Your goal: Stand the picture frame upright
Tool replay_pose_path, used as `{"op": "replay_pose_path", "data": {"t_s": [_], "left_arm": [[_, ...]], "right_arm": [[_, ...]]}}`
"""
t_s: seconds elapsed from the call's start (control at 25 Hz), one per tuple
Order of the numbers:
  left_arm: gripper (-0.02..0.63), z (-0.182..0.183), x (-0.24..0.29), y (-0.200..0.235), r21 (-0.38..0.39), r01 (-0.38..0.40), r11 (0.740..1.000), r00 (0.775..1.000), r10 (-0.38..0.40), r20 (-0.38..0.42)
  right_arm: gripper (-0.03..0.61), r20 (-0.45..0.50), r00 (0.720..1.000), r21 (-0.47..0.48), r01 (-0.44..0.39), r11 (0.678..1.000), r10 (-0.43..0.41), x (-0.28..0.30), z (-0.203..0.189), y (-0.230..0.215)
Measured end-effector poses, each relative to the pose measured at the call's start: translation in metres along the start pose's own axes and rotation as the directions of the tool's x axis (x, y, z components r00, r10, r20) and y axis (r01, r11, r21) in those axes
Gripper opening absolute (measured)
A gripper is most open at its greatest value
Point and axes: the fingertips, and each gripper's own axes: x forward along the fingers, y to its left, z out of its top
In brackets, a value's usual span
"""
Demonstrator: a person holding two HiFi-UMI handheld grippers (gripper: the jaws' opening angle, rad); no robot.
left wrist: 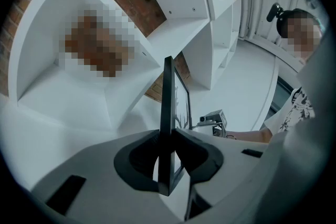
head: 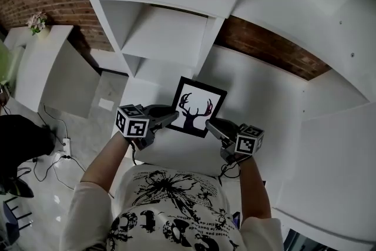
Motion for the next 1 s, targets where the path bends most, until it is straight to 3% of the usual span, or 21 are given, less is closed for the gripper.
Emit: {"op": "replay_pose_path", "data": {"t_s": [0.32,0.52,1.0], "left_arm": [[0.101,0.037,-0.009,0.05,0.123,-0.008,0.992,0.999,0.004,0.032],[0.104,0.032,-0.002,0.06,0.233,-0.052,0.971,0.998,0.045,0.037],[0.114,0.025,0.012,0.099,0.288,-0.122,0.95,0.992,0.126,0.005]], "right_arm": [[0.08,-0.052,0.995,-0.129,0.078,0.989,-0.085,0.048,0.033,-0.025],[0.081,-0.04,0.982,-0.223,0.169,0.96,-0.182,0.051,0.032,-0.04],[0.086,-0.053,0.937,-0.307,0.313,0.899,-0.344,0.07,0.03,-0.081]]}}
